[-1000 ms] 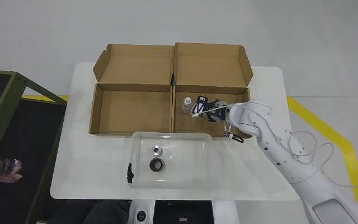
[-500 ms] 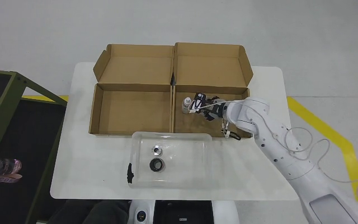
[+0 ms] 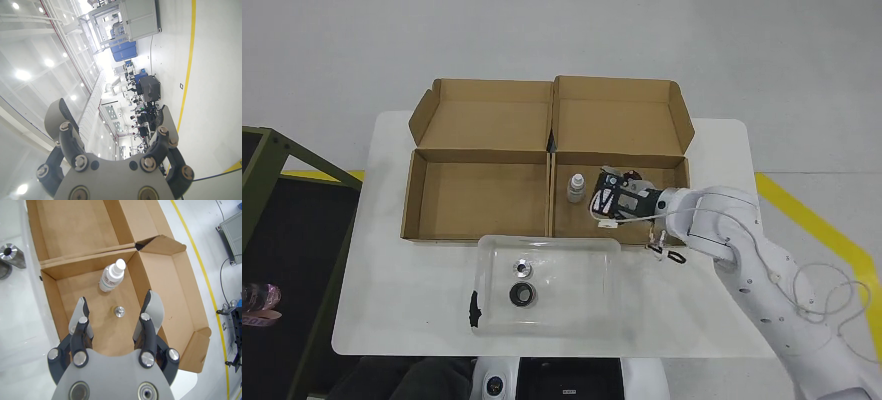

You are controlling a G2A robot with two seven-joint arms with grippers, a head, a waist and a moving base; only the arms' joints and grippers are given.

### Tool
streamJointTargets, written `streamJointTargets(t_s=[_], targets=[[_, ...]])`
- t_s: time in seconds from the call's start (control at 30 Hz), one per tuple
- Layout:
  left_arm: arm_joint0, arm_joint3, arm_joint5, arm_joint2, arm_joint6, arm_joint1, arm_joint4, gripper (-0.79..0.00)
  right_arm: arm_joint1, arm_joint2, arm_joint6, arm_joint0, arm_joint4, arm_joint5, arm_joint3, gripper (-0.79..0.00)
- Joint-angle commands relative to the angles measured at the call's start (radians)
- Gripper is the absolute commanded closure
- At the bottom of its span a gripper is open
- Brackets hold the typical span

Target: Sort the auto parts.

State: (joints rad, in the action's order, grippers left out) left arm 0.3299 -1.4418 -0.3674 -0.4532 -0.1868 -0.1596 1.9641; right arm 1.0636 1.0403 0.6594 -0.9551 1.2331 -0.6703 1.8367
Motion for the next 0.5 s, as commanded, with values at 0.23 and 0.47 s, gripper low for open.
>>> streamJointTargets(t_s=[0.23,0.47], targets=[[0.0,0.0,0.0,0.0,0.0,0.0,0.0,-0.785,-0.009,-0.016,-0.049,-0.088,0.008,-0.064,0.145,-0.57],[0.0,0.0,0.0,0.0,0.0,0.0,0.0,-0.785,0.002,-0.103,-0.072,-0.093,0.048,-0.076,0.191,-0.585]])
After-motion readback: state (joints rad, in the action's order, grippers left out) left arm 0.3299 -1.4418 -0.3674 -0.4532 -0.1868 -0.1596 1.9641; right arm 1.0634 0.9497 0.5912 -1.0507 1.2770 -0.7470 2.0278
